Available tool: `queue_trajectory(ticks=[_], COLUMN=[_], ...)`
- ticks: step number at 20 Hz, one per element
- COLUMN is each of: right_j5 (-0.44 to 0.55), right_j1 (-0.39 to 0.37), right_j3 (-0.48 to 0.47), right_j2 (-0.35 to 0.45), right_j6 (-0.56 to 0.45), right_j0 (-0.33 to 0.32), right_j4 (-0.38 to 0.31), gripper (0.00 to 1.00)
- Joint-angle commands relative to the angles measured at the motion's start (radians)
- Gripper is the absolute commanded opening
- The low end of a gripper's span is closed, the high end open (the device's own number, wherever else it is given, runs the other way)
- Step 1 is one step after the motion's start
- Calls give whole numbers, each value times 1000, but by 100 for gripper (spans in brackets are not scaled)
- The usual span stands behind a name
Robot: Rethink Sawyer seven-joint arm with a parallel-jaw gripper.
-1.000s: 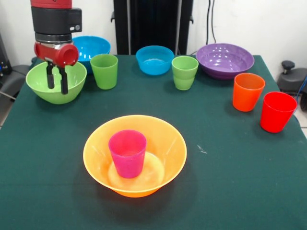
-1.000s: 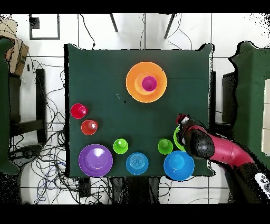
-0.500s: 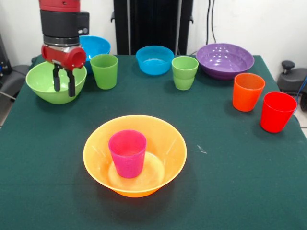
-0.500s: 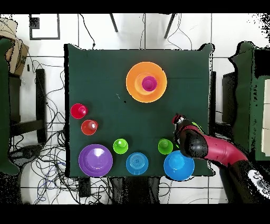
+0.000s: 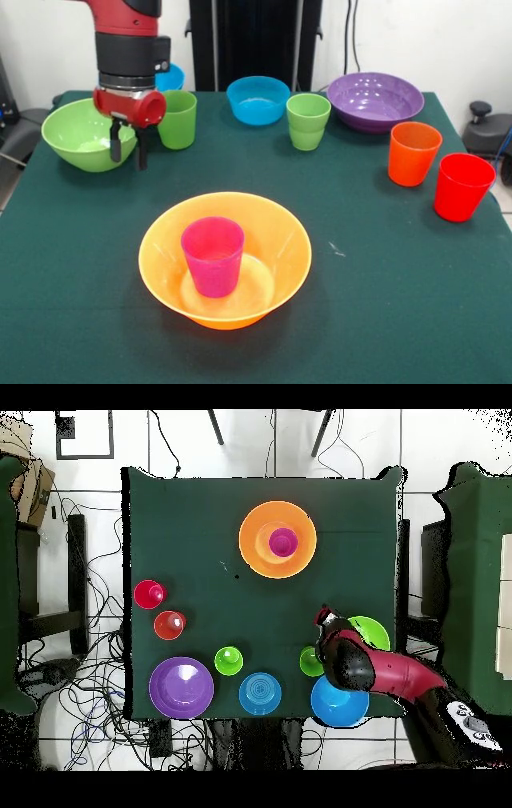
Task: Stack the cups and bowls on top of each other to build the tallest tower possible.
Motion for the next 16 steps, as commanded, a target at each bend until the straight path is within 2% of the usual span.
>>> queue_trajectory(ticks=[1, 6, 16], right_j5=[-50, -55, 18], right_j1=[13, -46, -164], right_j3=[86, 174, 278], right_j2=[-9, -19, 49], right_j6=[45, 50, 25], right_j0=[1, -21, -98], right_j4=[-90, -106, -107], gripper=[100, 100, 100])
